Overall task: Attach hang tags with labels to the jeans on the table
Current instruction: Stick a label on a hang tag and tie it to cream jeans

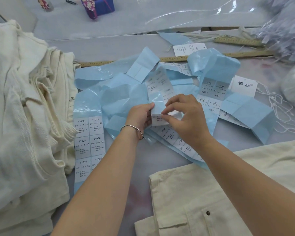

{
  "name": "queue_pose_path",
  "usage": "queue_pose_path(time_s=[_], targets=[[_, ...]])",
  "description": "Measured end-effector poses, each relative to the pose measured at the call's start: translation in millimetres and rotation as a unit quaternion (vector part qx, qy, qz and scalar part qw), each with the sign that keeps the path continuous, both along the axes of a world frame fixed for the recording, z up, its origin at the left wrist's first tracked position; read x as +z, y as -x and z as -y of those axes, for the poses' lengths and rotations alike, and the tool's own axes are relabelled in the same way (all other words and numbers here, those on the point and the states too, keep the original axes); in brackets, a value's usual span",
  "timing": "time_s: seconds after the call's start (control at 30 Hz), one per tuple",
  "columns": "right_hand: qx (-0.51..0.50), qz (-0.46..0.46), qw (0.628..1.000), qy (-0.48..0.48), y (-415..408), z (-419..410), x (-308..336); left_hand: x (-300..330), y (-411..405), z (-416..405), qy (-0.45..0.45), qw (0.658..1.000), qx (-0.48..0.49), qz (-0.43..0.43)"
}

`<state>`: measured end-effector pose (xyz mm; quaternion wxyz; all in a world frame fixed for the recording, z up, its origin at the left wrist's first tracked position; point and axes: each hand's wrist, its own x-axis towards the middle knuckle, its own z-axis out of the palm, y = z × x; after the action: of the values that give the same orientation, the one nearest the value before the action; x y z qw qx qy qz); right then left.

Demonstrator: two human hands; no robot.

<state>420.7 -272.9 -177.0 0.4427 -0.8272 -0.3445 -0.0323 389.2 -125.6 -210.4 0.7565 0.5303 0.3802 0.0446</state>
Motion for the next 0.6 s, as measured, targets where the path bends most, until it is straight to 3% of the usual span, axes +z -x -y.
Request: queue_pose_path(time_s=[0.07,0.13,0.2,0.3,0.4,0.47,0.53,0.6], targets=[[0.019,-0.134,0.987,-0.091,9.3,14.4,12.4,-0.9,-1.8,0.5,-0.030,0.999,0.035,-0.019],[0.029,-0.304,0.932,-0.198,15.0,32.9,24.1,-4.2,-2.6,2.3,-0.114,0.992,0.036,-0.036],[0.008,-0.395,0.885,-0.247,13.2,47.4,27.2,-4.7,-1.2,4.9,-0.243,0.968,0.025,-0.060],[-0.059,-0.439,0.873,-0.205,9.9,65.5,32.6,7.4,7.1,23.7,-0.379,0.924,0.006,-0.053],[-0.080,-0.466,0.864,-0.175,9.5,81.9,38.8,27.1,17.3,53.8,-0.464,0.883,-0.009,0.067],[-0.090,-0.462,0.865,-0.177,9.6,94.5,44.2,43.7,23.3,75.3,-0.448,0.885,-0.041,0.119],[-0.095,-0.453,0.867,-0.186,7.4,107.8,49.9,57.7,26.0,94.5,-0.395,0.903,-0.113,0.128],[-0.094,-0.450,0.866,-0.196,1.9,122.0,53.4,63.7,24.3,110.8,-0.390,0.897,-0.167,0.123]])
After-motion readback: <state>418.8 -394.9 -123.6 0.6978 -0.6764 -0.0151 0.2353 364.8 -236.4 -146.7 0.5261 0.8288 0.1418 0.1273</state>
